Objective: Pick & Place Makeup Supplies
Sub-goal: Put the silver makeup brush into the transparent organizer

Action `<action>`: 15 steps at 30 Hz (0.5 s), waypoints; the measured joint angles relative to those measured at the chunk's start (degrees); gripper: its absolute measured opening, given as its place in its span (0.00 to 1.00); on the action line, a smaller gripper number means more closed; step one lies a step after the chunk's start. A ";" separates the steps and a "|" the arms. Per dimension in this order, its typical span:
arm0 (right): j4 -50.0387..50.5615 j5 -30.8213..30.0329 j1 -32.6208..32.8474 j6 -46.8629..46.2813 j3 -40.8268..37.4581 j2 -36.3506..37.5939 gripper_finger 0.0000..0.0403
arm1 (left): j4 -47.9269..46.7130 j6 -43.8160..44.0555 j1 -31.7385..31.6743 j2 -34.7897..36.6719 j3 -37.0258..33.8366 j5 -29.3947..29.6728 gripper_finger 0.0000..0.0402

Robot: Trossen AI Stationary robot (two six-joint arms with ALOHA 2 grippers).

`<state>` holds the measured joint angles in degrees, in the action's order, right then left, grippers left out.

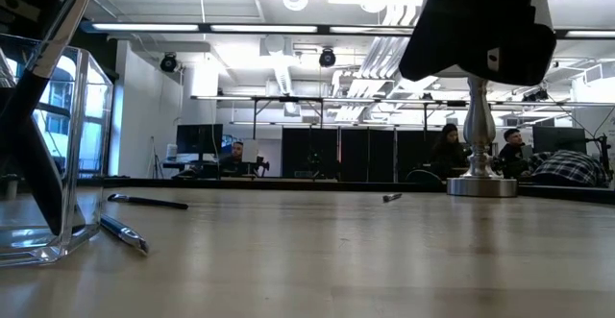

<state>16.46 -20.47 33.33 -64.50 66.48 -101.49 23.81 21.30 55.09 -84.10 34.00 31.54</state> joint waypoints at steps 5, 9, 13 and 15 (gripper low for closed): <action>-0.03 -0.20 -0.10 0.08 0.00 0.00 0.01 | 0.24 -0.11 0.00 4.43 0.00 3.18 0.34; -0.01 -0.90 -0.46 0.51 0.00 0.00 0.00 | 0.12 -5.96 0.00 10.15 0.00 7.78 0.34; -0.39 -0.85 -1.60 2.61 0.00 0.00 0.01 | -1.49 -14.81 0.04 14.47 0.00 10.15 0.34; -0.86 -0.85 -2.32 3.16 0.00 0.00 0.01 | -3.14 -16.80 0.04 16.43 0.00 11.14 0.34</action>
<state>15.60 -21.32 31.02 -61.34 66.48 -101.49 20.68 4.50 55.13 -67.67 34.00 42.68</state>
